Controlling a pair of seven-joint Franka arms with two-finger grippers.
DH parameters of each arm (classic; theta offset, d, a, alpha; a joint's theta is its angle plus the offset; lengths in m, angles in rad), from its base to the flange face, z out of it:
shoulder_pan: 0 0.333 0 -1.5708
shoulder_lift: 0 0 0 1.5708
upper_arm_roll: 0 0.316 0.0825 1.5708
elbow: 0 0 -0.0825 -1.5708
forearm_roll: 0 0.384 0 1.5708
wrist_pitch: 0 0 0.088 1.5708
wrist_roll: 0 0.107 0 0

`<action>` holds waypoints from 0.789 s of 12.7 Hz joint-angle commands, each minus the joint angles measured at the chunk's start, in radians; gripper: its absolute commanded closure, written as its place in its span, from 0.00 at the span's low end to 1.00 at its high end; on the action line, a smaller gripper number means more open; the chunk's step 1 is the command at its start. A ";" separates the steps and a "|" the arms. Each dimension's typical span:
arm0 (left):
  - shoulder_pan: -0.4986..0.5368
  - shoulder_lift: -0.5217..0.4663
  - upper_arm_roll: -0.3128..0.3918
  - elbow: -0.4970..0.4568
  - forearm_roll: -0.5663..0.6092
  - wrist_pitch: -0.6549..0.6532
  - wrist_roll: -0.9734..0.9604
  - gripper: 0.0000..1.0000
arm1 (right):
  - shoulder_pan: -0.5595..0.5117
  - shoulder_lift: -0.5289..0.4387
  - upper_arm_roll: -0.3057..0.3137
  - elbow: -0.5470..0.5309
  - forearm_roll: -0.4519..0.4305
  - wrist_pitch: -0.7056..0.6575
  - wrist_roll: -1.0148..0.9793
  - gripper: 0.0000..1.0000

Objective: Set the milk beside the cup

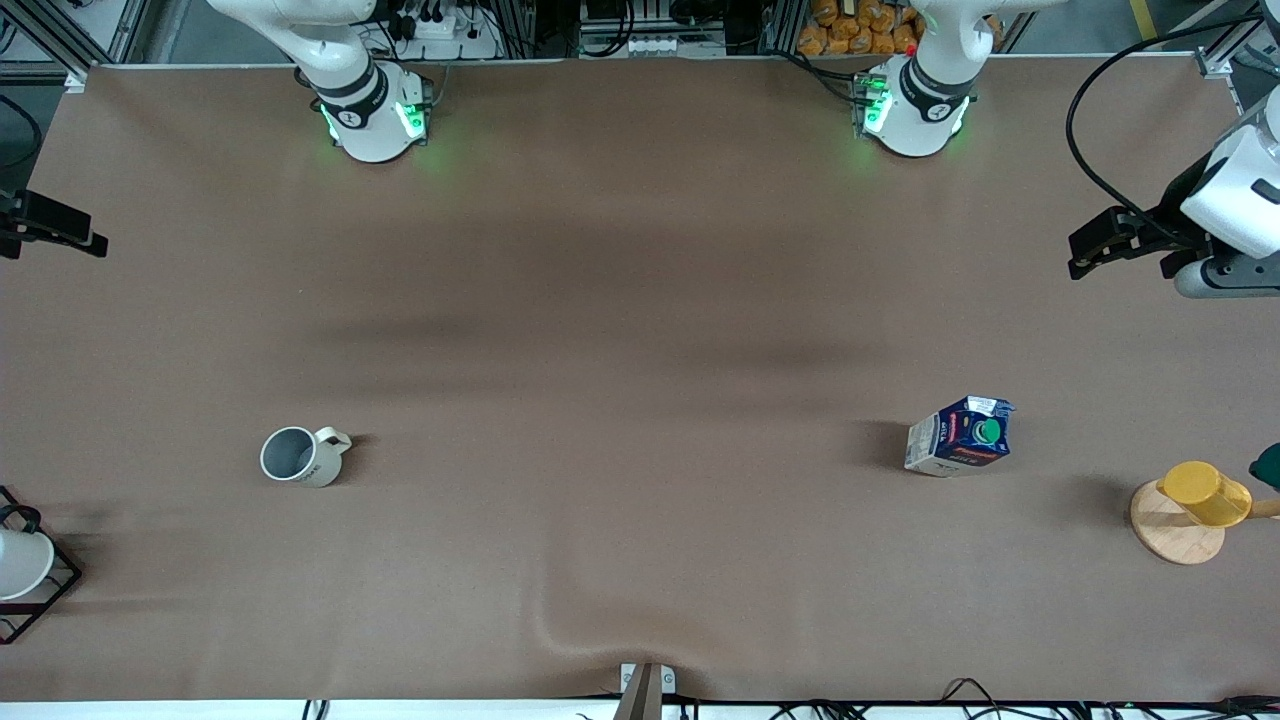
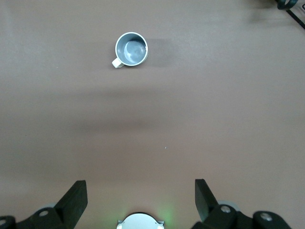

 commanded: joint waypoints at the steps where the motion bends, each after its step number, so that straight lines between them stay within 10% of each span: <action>1: 0.008 0.035 -0.001 0.001 0.009 0.030 0.017 0.00 | -0.023 -0.004 0.013 0.001 -0.001 -0.006 0.009 0.00; 10: 0.034 0.208 -0.002 -0.001 0.006 0.266 0.013 0.00 | -0.017 0.088 0.014 -0.001 0.040 -0.035 0.009 0.00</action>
